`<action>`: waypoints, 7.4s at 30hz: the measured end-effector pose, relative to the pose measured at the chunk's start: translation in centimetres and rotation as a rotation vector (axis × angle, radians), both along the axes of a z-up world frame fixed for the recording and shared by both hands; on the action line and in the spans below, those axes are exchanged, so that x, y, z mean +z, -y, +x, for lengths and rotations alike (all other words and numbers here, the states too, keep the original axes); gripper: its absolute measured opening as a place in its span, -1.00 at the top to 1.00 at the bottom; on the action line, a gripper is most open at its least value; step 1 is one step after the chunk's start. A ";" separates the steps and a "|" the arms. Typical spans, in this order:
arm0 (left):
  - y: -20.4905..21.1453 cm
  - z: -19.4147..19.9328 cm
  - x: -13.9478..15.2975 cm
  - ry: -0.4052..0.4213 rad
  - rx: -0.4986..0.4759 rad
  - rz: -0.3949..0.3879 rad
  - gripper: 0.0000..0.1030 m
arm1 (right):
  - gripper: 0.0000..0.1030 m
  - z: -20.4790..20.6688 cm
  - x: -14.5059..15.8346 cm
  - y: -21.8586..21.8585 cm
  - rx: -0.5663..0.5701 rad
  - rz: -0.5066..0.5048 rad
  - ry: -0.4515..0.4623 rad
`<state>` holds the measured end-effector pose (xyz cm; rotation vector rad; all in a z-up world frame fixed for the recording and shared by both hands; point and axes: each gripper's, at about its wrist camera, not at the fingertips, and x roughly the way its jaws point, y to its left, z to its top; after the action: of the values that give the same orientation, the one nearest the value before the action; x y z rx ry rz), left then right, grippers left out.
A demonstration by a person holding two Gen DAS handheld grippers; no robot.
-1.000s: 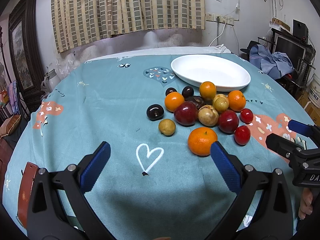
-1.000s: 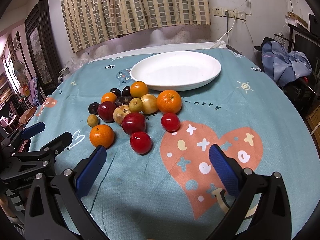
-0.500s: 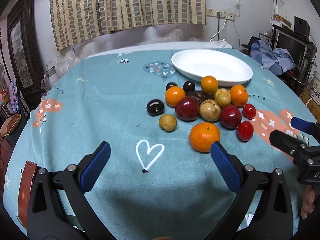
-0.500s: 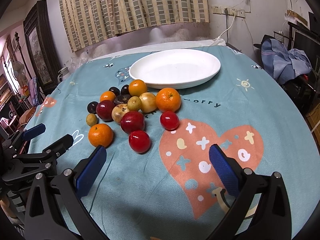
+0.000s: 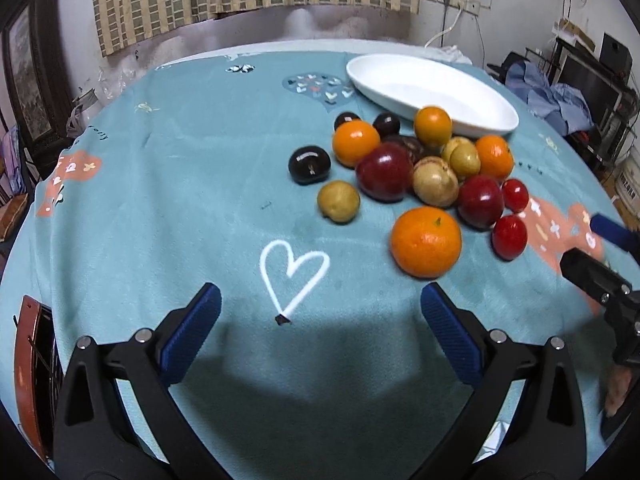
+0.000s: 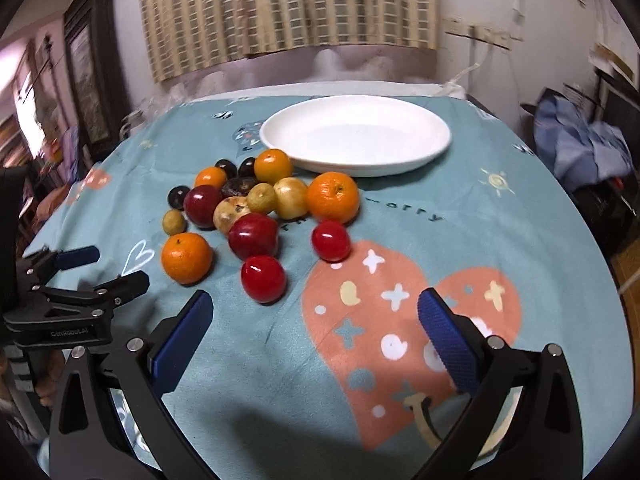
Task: Organize fruits
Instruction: 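Grasp a red cherry tomato with the right gripper while the left gripper grasps an orange, then carry both fruits onto the white plate and open both grippers, then grasp a dark purple plum with the left gripper while the right gripper grasps an orange, then lower both held fruits onto the white plate and open both grippers, then grasp a small yellow-brown fruit with the left gripper while the right gripper grasps a red cherry tomato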
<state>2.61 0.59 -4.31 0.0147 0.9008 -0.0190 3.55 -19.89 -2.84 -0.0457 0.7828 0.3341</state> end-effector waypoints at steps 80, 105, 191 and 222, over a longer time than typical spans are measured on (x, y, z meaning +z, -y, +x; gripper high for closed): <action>0.7 12.5 6.6 0.122 0.012 -0.177 -0.74 | -0.73 10.5 5.3 5.9 -0.179 0.349 0.023; -2.4 9.9 0.1 0.066 0.109 0.019 -0.88 | -0.74 7.6 0.8 7.0 -0.231 0.483 -0.120; 8.3 20.6 3.9 0.087 -0.151 -0.096 -0.24 | 0.10 18.9 2.6 7.7 -0.242 0.327 -0.030; 0.2 6.7 0.4 0.070 -0.040 0.010 -0.67 | -0.49 6.6 2.7 6.2 -0.147 0.377 -0.003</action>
<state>9.33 0.34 -3.94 0.0426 0.8304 -0.0509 10.13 -26.09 -0.19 0.3649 0.7110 0.3369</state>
